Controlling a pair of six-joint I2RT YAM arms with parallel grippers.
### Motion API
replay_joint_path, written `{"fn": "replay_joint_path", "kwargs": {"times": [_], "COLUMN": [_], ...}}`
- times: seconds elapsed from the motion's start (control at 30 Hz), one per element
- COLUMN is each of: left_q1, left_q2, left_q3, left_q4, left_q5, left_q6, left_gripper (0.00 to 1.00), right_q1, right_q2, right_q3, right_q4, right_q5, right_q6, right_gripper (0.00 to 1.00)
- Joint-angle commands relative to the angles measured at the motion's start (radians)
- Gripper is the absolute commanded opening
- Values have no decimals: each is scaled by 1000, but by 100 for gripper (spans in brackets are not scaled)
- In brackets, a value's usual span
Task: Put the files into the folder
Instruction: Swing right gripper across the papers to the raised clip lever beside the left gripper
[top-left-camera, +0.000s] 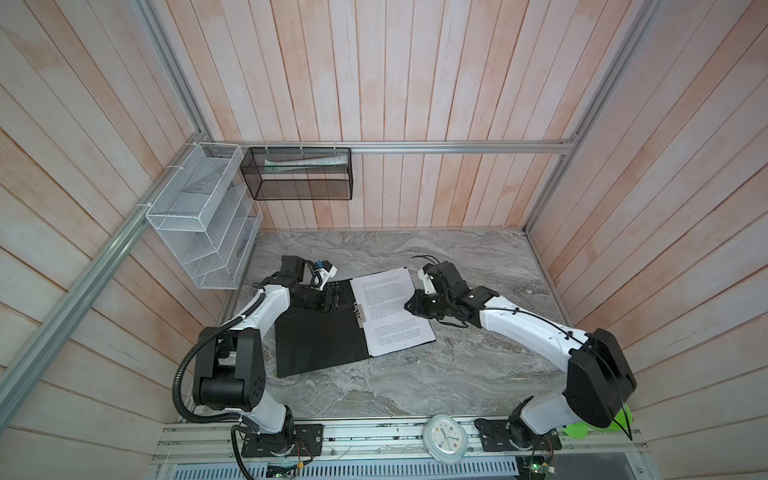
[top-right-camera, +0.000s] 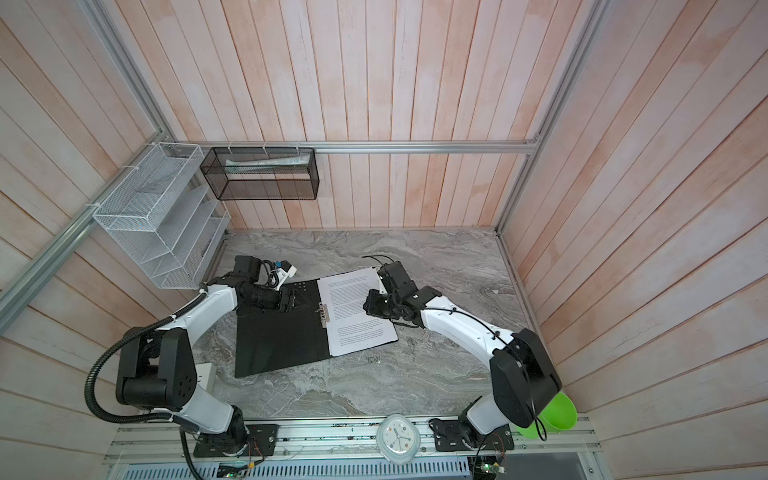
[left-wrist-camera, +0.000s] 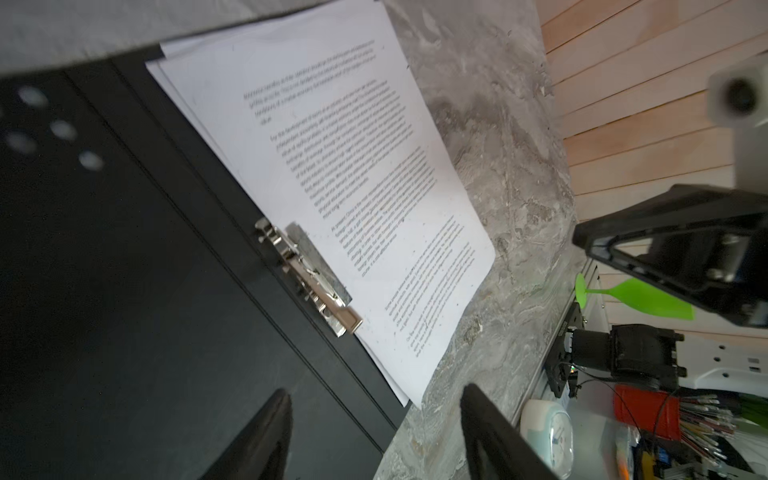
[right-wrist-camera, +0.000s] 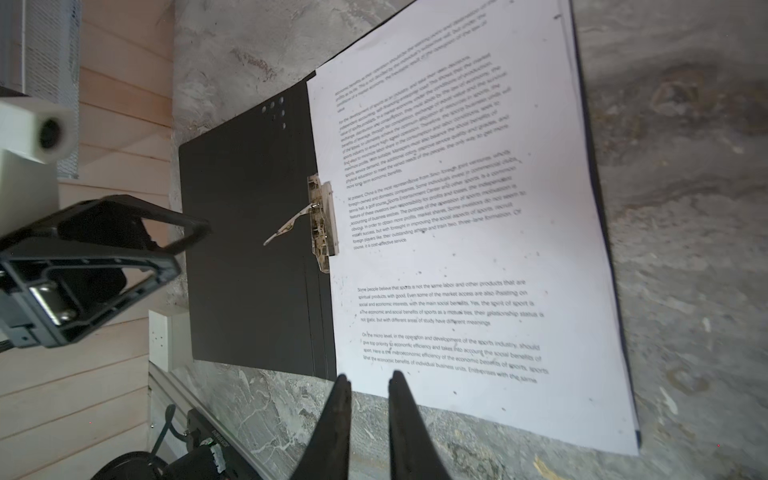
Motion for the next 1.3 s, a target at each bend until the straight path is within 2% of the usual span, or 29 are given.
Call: {"fn": "replay_joint_path", "kwargs": {"times": [0.0,0.07,0.2,0.4,0.47,0.53,0.6,0.8,1.0,1.27], "left_q1": [11,16,22,57,60,64,68,85,97,99], "left_q2": [11,22,59,90,118,142,168,249,310,319], "left_q3": [-65,-96,-110,-123,-119,-116,-105,-66,-39,-42], "left_q4": [73,112,127,145,136,136,122,75,36,46], "left_q5": [-7,-7,27,74,82,83,84,116,128,103], "left_q6": [22,12,8,23,34,35,45,65,91,87], "left_gripper": [64,61,45,40,32,28,16,2,0,0], "right_q1": [57,88,135,179,190,200,211,240,252,253], "right_q2": [110,190,334,479,526,572,616,738,788,803], "right_q3": [143,239,419,604,659,709,762,926,1013,1027], "right_q4": [-114,-156,-231,-287,-305,-326,-351,-475,-576,-608], "right_q5": [52,62,95,87,95,110,127,199,268,287], "right_q6": [-72,-90,-113,-123,-126,-126,-129,-150,-167,-179], "right_gripper": [17,16,12,12,12,12,12,12,11,11]}}
